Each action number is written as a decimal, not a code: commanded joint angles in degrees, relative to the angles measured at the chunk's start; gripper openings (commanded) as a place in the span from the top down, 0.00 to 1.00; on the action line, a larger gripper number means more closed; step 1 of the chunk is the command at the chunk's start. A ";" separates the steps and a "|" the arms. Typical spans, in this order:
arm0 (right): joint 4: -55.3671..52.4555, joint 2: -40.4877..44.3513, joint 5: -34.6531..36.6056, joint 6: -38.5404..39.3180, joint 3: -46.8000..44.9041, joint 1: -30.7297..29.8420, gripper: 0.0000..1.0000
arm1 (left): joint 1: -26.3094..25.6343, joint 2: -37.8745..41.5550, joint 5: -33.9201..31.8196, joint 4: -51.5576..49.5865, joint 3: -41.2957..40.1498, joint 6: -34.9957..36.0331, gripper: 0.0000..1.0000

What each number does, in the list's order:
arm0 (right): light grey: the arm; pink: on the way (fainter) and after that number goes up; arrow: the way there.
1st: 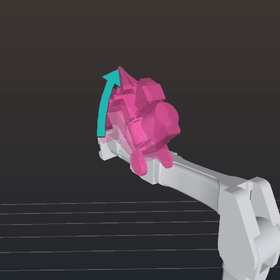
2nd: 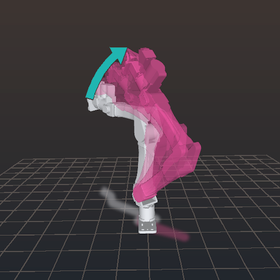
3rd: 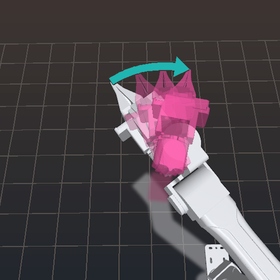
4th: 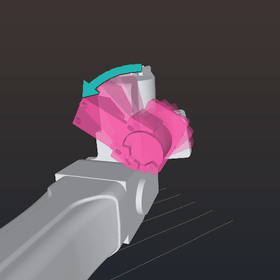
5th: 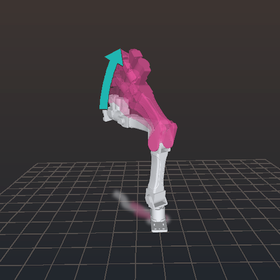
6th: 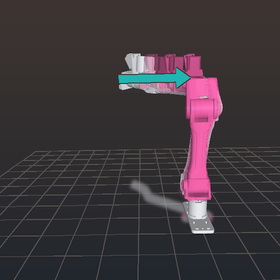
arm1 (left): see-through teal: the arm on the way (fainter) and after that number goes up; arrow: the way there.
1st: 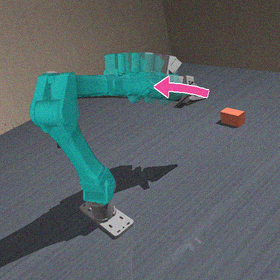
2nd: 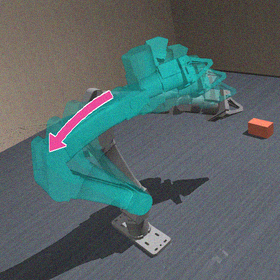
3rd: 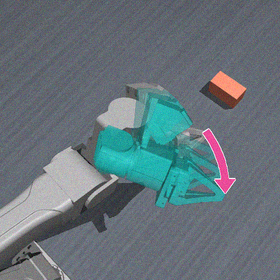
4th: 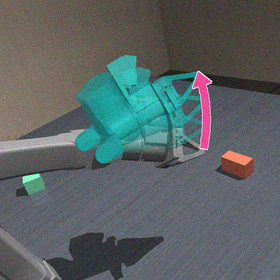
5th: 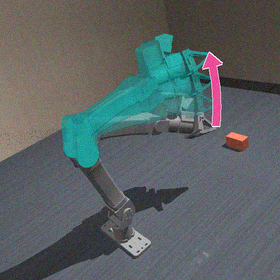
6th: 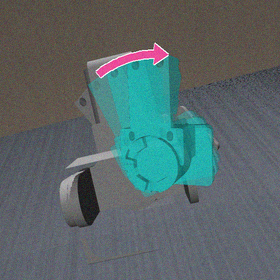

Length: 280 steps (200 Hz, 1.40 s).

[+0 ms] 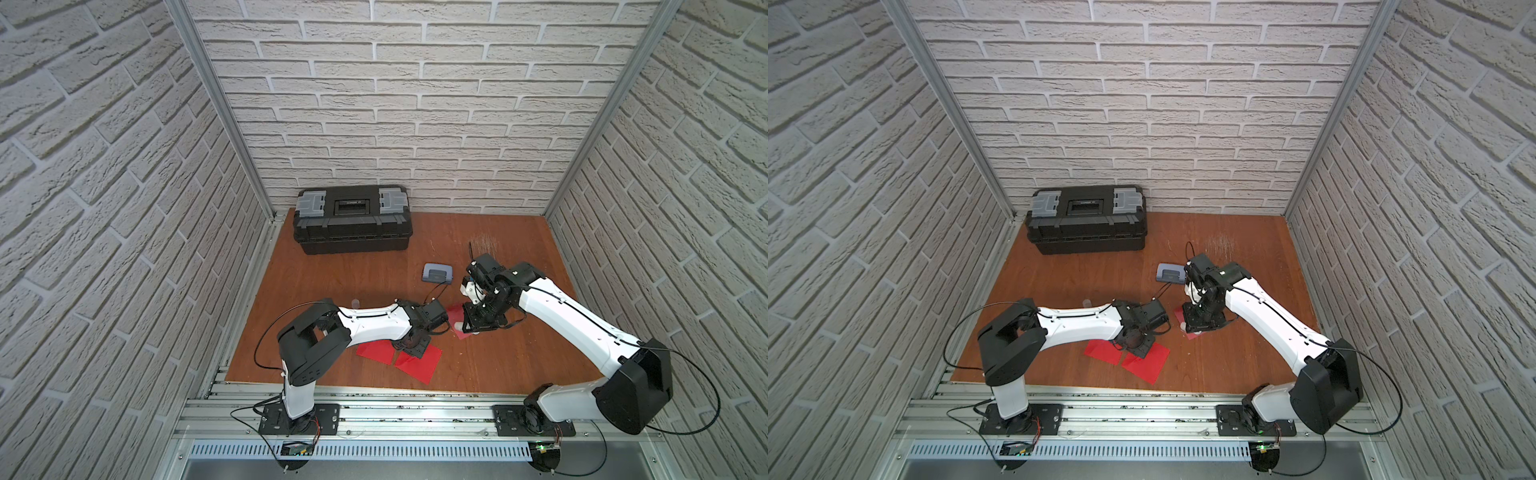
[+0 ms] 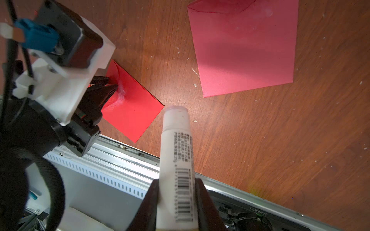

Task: Seal the envelope with a glue stick
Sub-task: Seal the envelope at the center of the board.

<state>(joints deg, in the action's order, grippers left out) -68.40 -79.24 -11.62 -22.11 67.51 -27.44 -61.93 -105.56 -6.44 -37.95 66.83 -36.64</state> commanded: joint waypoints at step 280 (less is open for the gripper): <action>-1.33 -0.92 0.74 -0.29 2.72 -1.48 0.97 | -0.56 -2.62 -4.44 -1.15 0.26 1.18 0.81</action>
<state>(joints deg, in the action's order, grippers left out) -69.25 -80.14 -11.38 -22.17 69.21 -28.40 -62.33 -105.89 -10.09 -38.48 68.16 -35.38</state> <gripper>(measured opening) 0.265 0.196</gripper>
